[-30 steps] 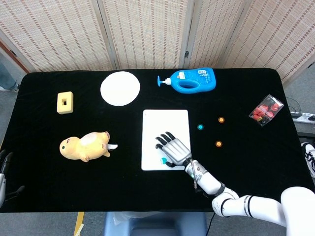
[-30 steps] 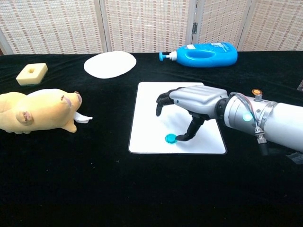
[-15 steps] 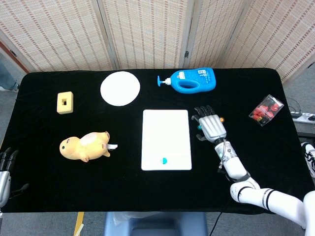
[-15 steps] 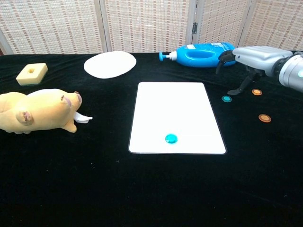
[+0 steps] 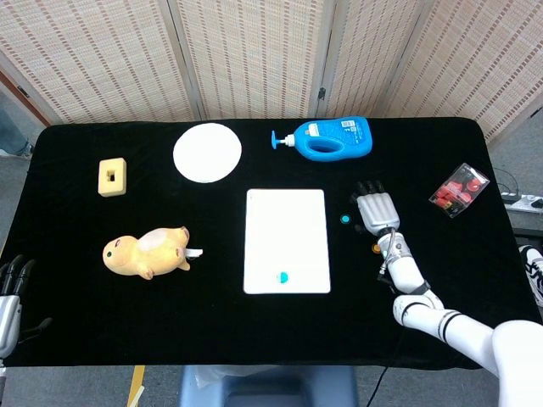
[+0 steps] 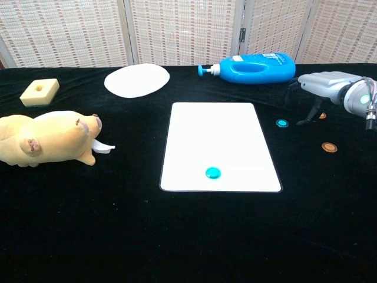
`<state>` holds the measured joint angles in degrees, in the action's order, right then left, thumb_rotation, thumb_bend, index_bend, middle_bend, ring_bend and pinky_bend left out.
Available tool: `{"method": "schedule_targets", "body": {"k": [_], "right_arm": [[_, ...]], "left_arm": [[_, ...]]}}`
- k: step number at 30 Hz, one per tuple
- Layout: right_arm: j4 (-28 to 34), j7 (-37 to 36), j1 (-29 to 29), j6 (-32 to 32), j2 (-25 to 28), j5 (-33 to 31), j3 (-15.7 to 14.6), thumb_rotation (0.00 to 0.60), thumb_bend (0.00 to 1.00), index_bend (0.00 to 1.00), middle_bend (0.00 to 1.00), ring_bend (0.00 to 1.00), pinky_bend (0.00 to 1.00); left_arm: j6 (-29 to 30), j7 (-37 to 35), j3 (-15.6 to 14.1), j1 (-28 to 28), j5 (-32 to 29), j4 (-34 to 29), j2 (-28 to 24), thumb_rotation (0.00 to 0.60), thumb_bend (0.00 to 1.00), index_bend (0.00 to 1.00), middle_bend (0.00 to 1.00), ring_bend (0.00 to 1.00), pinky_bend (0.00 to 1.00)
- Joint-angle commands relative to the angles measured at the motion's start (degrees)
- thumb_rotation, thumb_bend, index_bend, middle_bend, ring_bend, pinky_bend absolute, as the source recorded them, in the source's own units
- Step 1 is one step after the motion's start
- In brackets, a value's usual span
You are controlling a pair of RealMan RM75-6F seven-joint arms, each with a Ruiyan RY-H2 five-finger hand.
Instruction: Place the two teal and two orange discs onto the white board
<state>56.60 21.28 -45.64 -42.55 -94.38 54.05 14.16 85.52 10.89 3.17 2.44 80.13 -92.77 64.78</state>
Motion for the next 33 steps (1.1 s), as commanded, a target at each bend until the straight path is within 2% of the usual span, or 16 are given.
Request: {"method": "schedule_targets", "body": {"k": [1, 19, 28, 33], "right_arm": [[-3.3, 0.0, -1.5, 1.4, -2.5, -0.9, 0.0, 0.585, 0.31, 0.39, 0.12, 0.05, 0.00], [-11.0, 0.8, -4.6, 4.1, -7.8, -1.9, 0.4, 0.586, 0.36, 0.45, 0.14, 0.06, 0.00], [-12.1, 1.6, -4.8, 4.7, -8.3, -2.8, 0.5, 0.586, 0.38, 0.47, 0.14, 0.06, 0.00], [-10.4, 0.6, -4.0, 3.7, -6.9, -1.6, 0.2, 0.587, 0.38, 0.50, 0.15, 0.06, 0.00]], "left_arm": [[0.0, 0.0, 0.0, 0.0, -0.1, -0.1, -0.1, 0.600, 0.10, 0.00, 0.00, 0.00, 0.00], [-0.4, -0.4, -0.1, -0.3, -0.9, 0.7, 0.2, 0.600, 0.10, 0.00, 0.00, 0.00, 0.00], [-0.4, -0.7, -0.1, -0.4, -1.0, 1.1, 0.3, 0.600, 0.10, 0.00, 0.00, 0.00, 0.00], [-0.5, -0.8, -0.1, -0.4, -1.1, 1.2, 0.4, 0.600, 0.10, 0.00, 0.00, 0.00, 0.00]]}}
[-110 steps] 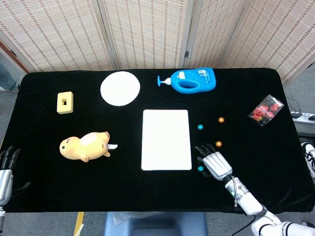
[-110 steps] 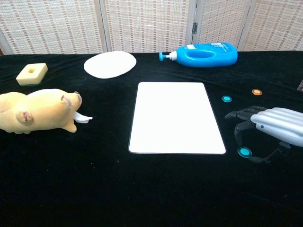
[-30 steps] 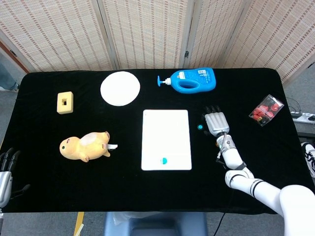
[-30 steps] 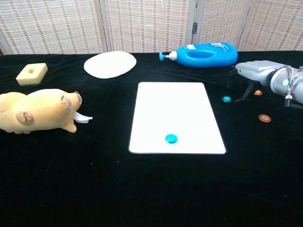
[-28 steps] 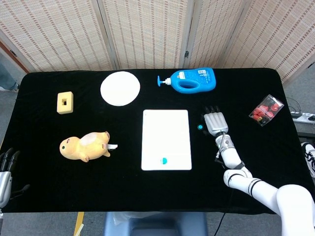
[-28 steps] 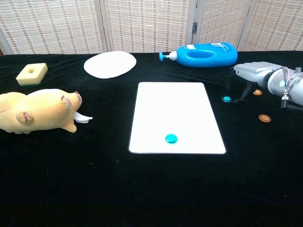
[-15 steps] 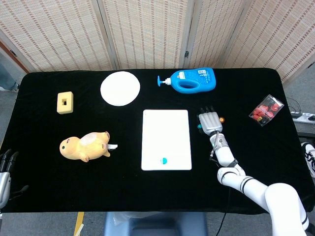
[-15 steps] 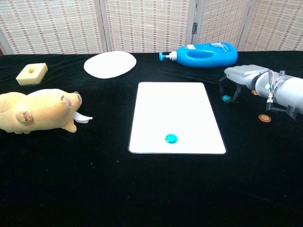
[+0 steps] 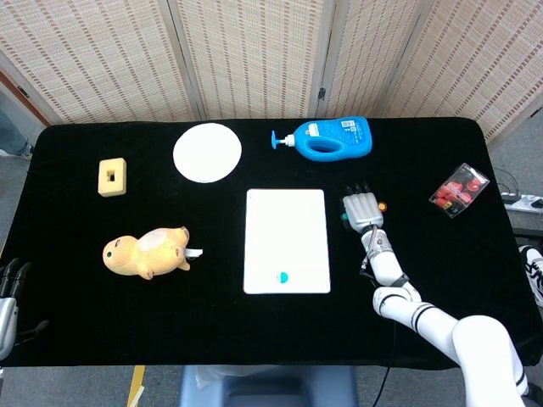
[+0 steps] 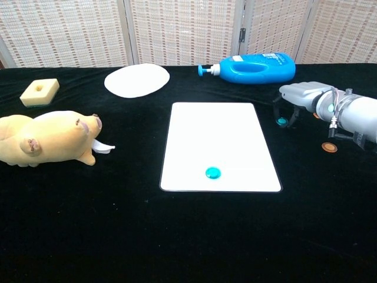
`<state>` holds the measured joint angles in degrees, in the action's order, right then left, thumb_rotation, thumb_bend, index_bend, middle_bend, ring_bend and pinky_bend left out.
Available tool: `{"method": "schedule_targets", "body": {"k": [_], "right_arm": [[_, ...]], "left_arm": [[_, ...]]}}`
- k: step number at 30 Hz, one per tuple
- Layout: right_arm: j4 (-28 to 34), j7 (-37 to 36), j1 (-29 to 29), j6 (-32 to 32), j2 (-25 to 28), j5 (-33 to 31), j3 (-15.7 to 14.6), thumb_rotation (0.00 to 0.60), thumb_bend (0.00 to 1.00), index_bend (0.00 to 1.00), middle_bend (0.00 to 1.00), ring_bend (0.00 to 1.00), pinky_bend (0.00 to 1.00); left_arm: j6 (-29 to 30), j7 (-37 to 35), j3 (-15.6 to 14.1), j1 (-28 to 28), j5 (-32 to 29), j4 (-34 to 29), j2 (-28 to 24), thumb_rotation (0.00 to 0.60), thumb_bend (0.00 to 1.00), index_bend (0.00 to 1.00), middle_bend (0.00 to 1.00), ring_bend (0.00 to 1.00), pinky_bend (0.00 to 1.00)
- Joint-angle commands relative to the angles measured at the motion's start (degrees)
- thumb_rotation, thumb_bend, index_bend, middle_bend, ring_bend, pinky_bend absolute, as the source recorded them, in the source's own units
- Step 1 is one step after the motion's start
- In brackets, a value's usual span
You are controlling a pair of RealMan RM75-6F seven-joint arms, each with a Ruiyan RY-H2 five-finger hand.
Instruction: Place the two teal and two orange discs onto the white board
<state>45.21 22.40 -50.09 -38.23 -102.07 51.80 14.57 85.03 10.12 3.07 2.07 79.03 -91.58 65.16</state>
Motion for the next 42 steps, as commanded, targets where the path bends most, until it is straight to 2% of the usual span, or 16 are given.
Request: {"method": "schedule_targets", "body": {"k": [1, 5, 12, 15, 19, 25, 42], "right_arm": [[1.9, -0.9, 0.8, -1.0, 1.3, 1.2, -0.3, 0.587, 0.38, 0.50, 0.16, 0.06, 0.00], [8.1, -2.1, 2.4, -3.8, 5.4, 4.7, -1.4, 0.588, 0.38, 0.50, 0.16, 0.06, 0.00], [26.6, -2.8, 4.9, -8.3, 15.3, 12.7, -4.4, 0.588, 0.38, 0.50, 0.16, 0.06, 0.00], [32.9, -2.5, 5.2, -9.1, 17.4, 16.0, -6.1, 0.587, 0.38, 0.50, 0.16, 0.07, 0.00], [37.3, -1.7, 5.0, -8.9, 17.3, 19.2, -8.3, 0.588, 0.38, 0.50, 0.16, 0.06, 0.00], [39.3, -0.2, 4.3, -8.1, 15.5, 21.8, -10.5, 0.584, 0.38, 0.50, 0.16, 0.06, 0.00], [38.3, 2.8, 3.8, -8.3, 13.3, 21.8, -11.7, 0.587, 0.38, 0.50, 0.16, 0.06, 0.00]], "left_arm": [[0.0, 0.0, 0.0, 0.0, 0.1, 0.1, 0.0, 0.600, 0.10, 0.00, 0.00, 0.00, 0.00], [0.1, 0.0, 0.1, 0.1, 0.1, 0.0, -0.1, 0.600, 0.10, 0.00, 0.00, 0.00, 0.00], [0.3, 0.1, 0.1, 0.3, 0.7, -0.8, -0.4, 0.600, 0.10, 0.00, 0.00, 0.00, 0.00], [0.4, 0.2, 0.1, 0.2, 0.9, -1.0, -0.5, 0.600, 0.10, 0.00, 0.00, 0.00, 0.00], [0.7, 0.1, 0.0, 0.0, 1.0, -1.1, -0.6, 0.600, 0.10, 0.00, 0.00, 0.00, 0.00], [0.9, -1.4, -0.3, -0.5, 0.9, -0.9, -0.9, 0.600, 0.10, 0.00, 0.00, 0.00, 0.00], [0.6, -2.8, -0.6, -0.8, 1.1, 0.3, -0.5, 0.600, 0.10, 0.00, 0.00, 0.00, 0.00]]}}
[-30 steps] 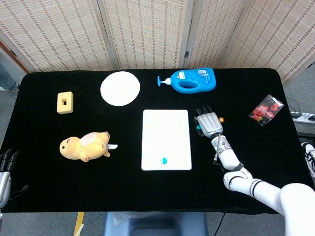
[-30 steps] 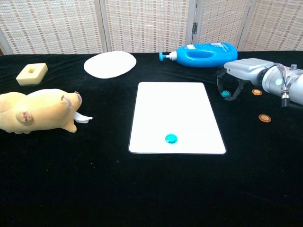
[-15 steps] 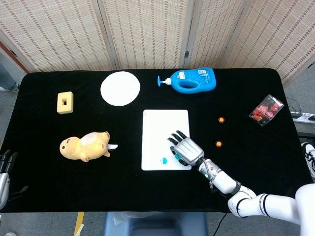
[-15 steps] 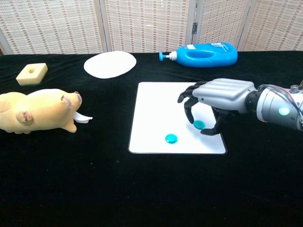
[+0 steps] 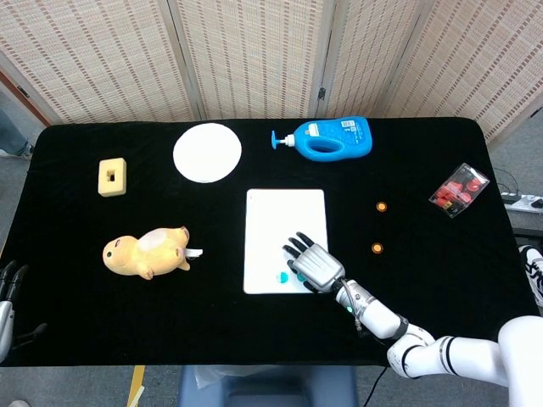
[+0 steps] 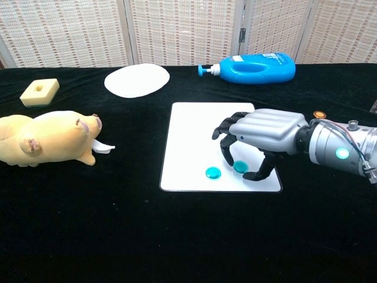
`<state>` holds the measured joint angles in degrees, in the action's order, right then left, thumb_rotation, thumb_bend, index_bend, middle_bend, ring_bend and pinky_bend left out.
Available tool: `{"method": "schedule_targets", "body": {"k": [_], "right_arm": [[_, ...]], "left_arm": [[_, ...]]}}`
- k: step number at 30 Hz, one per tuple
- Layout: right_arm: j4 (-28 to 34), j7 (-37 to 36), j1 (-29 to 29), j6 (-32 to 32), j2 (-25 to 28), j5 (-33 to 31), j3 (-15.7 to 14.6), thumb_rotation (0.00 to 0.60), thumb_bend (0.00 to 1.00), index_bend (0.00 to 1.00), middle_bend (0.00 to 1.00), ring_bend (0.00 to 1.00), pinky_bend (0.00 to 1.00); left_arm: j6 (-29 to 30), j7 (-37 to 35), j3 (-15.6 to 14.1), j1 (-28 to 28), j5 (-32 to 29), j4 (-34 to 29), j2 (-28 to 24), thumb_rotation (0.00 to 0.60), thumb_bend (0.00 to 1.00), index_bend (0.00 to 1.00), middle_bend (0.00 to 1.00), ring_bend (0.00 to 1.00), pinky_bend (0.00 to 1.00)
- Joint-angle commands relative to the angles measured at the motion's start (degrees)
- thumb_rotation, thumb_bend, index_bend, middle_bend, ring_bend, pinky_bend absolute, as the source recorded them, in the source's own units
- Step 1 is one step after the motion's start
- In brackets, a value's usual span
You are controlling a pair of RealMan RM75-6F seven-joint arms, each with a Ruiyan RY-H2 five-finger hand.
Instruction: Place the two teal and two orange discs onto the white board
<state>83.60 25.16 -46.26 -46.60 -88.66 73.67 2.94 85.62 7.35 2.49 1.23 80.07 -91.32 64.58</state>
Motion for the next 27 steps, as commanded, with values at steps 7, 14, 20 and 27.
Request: {"method": "schedule_targets", "body": {"k": [7, 14, 20, 27], "right_arm": [[-0.8, 0.2, -0.5, 0.4, -1.1, -0.1, 0.0, 0.586, 0.38, 0.50, 0.16, 0.05, 0.00], [-0.4, 1.2, -0.8, 0.3, -1.1, -0.2, -0.1, 0.587, 0.38, 0.38, 0.16, 0.05, 0.00], [0.7, 1.6, -0.3, -1.1, -0.3, 0.1, -0.1, 0.585, 0.39, 0.31, 0.16, 0.06, 0.00], [1.0, -1.5, 4.0, -7.5, 5.0, -1.3, 1.2, 0.588, 0.39, 0.32, 0.16, 0.06, 0.00]], "left_arm": [[-0.2, -0.2, 0.0, 0.0, -0.1, 0.2, 0.0, 0.600, 0.10, 0.00, 0.00, 0.00, 0.00], [-0.1, -1.0, 0.0, -0.2, 0.0, 0.7, 0.1, 0.600, 0.10, 0.00, 0.00, 0.00, 0.00], [-0.2, -1.1, 0.0, -0.1, 0.2, 0.9, 0.2, 0.600, 0.10, 0.00, 0.00, 0.00, 0.00], [-0.4, -1.2, 0.2, 0.3, 0.6, 0.6, -0.1, 0.600, 0.10, 0.00, 0.00, 0.00, 0.00]]}}
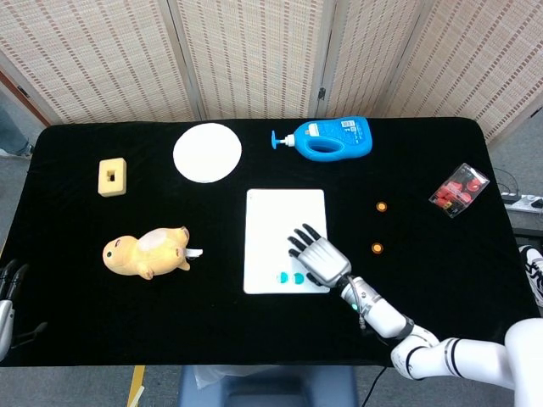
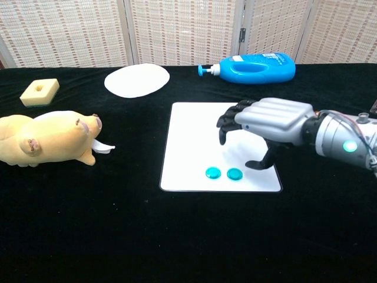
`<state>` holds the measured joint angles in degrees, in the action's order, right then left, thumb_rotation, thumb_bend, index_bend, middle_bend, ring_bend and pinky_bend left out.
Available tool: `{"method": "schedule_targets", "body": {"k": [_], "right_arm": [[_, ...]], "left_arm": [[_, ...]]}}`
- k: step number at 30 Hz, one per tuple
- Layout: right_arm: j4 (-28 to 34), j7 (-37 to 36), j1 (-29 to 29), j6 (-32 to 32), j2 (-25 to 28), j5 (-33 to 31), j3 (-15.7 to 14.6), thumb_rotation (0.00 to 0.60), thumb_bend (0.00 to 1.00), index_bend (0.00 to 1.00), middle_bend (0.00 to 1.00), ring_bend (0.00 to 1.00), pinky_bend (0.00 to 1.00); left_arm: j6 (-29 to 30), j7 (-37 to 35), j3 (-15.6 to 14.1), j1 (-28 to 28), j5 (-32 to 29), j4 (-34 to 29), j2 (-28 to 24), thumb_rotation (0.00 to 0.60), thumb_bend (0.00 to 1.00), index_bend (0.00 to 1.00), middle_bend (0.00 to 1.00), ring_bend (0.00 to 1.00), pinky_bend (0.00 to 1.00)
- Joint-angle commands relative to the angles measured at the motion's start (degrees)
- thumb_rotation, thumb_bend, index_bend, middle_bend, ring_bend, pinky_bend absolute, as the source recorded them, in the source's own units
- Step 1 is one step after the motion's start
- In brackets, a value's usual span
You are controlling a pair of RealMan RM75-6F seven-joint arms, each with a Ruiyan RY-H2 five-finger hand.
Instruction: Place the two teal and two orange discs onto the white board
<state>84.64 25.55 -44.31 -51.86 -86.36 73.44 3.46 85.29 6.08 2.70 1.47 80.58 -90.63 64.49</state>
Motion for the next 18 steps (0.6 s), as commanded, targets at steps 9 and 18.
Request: {"method": "schedule_targets", "body": {"k": [9, 18], "right_arm": [[-5.5, -7.9, 7.2, -3.5, 7.4, -4.7, 0.0, 0.588, 0.39, 0.37, 0.16, 0.06, 0.00], [-11.5, -12.2, 9.4, -1.8, 5.5, -4.7, -1.2, 0.588, 0.39, 0.38, 0.16, 0.05, 0.00]], "left_arm": [[-0.4, 0.7, -0.2, 0.5, 0.9, -1.2, -0.1, 0.600, 0.10, 0.00, 0.00, 0.00, 0.00], [-0.3, 1.7, -0.2, 0.8, 1.5, -2.6, -0.5, 0.600, 0.10, 0.00, 0.00, 0.00, 0.00]]}}
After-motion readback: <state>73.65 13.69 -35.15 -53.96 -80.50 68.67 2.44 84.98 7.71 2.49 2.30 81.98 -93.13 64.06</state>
